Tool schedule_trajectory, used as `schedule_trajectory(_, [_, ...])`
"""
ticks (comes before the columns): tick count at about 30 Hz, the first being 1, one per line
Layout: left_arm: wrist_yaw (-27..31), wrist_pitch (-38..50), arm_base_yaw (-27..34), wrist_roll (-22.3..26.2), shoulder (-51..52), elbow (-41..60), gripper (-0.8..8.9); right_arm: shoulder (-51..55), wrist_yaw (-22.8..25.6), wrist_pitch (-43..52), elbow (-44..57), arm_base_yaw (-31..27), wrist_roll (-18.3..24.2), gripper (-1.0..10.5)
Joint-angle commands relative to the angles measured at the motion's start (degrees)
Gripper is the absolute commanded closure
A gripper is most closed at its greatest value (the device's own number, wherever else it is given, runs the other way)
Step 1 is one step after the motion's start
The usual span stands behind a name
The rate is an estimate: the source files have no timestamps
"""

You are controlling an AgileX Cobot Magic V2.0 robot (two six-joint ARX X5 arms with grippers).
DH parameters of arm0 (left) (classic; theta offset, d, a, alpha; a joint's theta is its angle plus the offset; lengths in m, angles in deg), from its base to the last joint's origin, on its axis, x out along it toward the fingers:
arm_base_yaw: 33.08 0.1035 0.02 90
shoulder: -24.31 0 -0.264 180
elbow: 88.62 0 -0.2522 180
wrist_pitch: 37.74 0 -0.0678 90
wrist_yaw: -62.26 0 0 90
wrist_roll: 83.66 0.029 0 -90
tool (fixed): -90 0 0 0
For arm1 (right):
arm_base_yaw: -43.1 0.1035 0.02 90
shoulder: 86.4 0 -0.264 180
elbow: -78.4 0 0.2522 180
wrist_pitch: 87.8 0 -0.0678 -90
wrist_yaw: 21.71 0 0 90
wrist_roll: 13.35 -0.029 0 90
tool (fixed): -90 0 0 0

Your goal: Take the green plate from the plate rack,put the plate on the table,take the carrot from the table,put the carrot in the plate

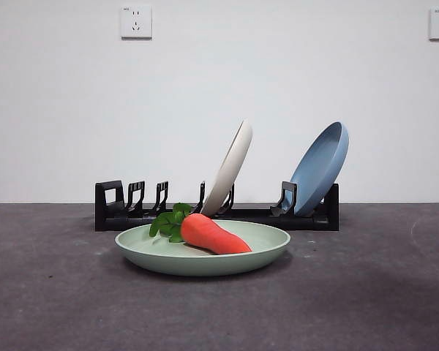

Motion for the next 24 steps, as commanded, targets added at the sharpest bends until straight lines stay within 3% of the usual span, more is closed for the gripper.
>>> schedule_trajectory(1, [0.11, 0.28, 0.20, -0.35, 0.17, 0.76, 8.17, 1.03, 0.22, 0.59, 1.75, -0.02, -1.09, 9.5])
schedule_trajectory(24, [0.11, 0.28, 0.20, -0.35, 0.17, 0.76, 8.17, 3.39, 0.39, -1.79, 2.89, 0.02, -1.90, 9.5])
